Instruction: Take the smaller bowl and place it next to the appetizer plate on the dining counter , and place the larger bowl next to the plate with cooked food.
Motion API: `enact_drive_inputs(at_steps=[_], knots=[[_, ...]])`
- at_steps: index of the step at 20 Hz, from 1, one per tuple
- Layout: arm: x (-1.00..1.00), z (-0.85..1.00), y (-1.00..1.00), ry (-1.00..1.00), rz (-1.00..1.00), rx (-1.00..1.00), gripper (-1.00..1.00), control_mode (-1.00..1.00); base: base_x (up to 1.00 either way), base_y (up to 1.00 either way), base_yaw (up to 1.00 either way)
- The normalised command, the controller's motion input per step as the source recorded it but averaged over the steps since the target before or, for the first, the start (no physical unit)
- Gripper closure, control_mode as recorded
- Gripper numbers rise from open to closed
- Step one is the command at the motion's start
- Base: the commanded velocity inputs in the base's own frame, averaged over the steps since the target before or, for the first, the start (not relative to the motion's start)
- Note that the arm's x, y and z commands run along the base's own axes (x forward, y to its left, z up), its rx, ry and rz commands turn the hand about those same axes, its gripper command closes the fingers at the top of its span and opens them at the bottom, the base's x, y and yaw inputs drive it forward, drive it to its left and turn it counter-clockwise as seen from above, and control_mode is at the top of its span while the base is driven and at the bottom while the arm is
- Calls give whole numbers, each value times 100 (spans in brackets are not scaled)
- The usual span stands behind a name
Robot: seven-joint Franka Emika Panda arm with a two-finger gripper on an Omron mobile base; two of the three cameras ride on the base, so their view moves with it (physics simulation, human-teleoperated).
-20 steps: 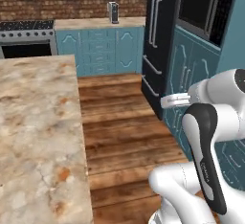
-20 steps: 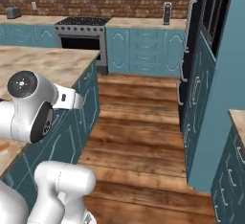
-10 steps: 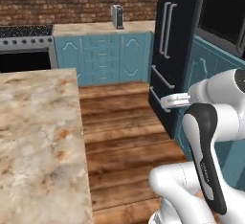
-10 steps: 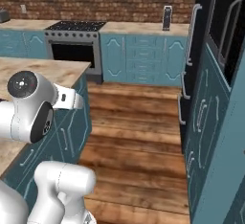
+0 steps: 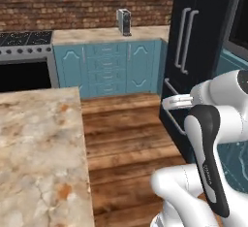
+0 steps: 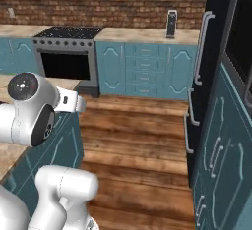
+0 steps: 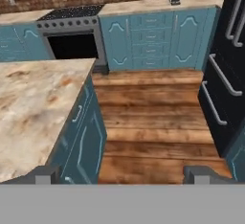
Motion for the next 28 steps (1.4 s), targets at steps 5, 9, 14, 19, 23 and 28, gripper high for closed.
enact_drive_inputs(at_steps=[5, 9, 14, 19, 23, 28], knots=[[0, 0, 0, 0, 0, 0, -100, 100, 100, 10, -4], [0, 0, 0, 0, 0, 0, -100, 100, 100, 26, -21], [0, 0, 0, 0, 0, 0, -100, 100, 100, 32, 4], [0, 0, 0, 0, 0, 0, -100, 100, 100, 36, 0], [0, 0, 0, 0, 0, 0, -100, 100, 100, 36, -1], [0, 0, 0, 0, 0, 0, -100, 100, 100, 22, -6]])
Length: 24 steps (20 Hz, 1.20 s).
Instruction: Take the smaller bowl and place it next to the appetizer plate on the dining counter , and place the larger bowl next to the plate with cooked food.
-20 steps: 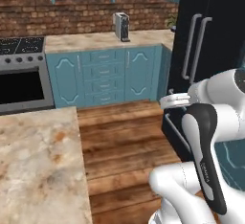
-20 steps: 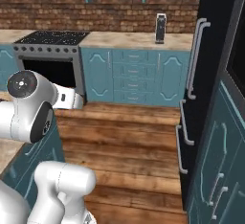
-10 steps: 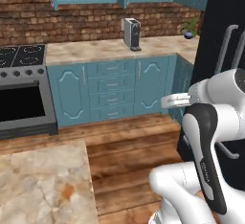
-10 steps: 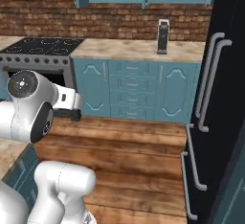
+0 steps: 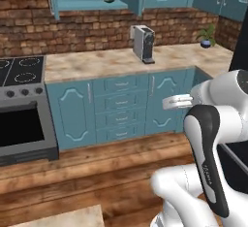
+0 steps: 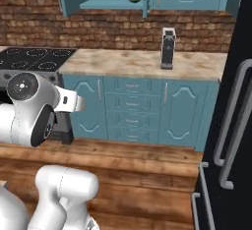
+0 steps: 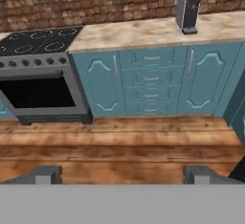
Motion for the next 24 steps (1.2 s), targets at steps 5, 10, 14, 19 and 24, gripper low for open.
enact_drive_inputs(at_steps=[5, 10, 14, 19, 24], knots=[[0, 0, 0, 0, 0, 0, -100, 100, 100, 32, -2], [0, 0, 0, 0, 0, 0, -100, 100, 100, 36, -3], [0, 0, 0, 0, 0, 0, -100, 100, 100, 16, -3], [0, 0, 0, 0, 0, 0, -100, 100, 100, 25, -4], [0, 0, 0, 0, 0, 0, -100, 100, 100, 36, -4]])
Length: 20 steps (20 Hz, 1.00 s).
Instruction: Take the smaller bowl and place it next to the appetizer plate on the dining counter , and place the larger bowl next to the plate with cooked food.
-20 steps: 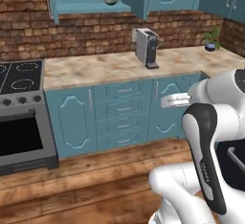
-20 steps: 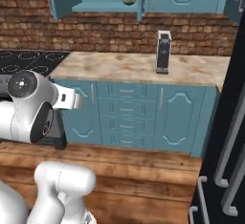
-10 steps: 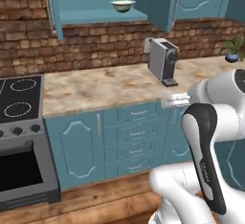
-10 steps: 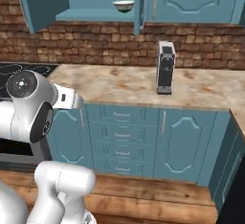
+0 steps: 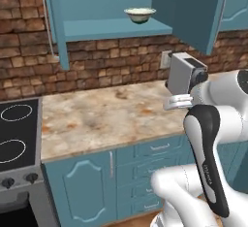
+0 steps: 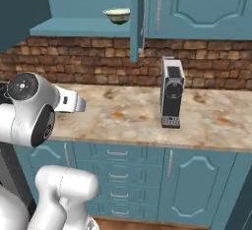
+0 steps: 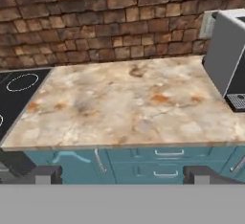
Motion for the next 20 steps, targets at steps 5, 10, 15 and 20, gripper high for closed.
enact_drive_inputs(at_steps=[5, 10, 15, 20], knots=[[0, 0, 0, 0, 0, 0, -100, 100, 100, 28, -3], [0, 0, 0, 0, 0, 0, -100, 100, 84, 2, 0], [0, 28, 0, -14, 0, 0, -100, -100, 0, 0, 0], [0, 98, -3, -15, -1, 13, -100, -100, 0, 0, 0]])
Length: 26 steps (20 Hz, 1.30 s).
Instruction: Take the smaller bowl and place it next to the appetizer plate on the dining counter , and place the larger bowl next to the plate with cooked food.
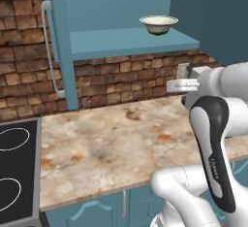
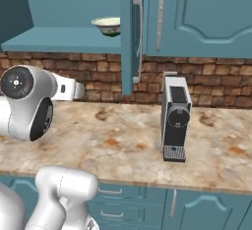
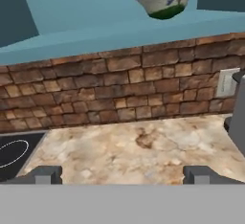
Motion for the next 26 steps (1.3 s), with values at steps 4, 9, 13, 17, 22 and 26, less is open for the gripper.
enact_drive_inputs(at_steps=[4, 9, 13, 17, 22, 26], knots=[[-21, 73, 0, -7, -14, 14, -100, -100, 0, 0, 0], [-23, 43, 6, -4, -38, 20, -100, -100, 0, 0, 0], [0, 51, -1, 2, -14, 26, -100, -100, 0, 0, 0], [30, 45, -22, 13, -1, 21, -100, -100, 0, 0, 0], [79, 26, -12, 18, -2, 20, -100, -100, 0, 0, 0], [73, 11, 0, 14, -4, 9, -100, -100, 0, 0, 0]])
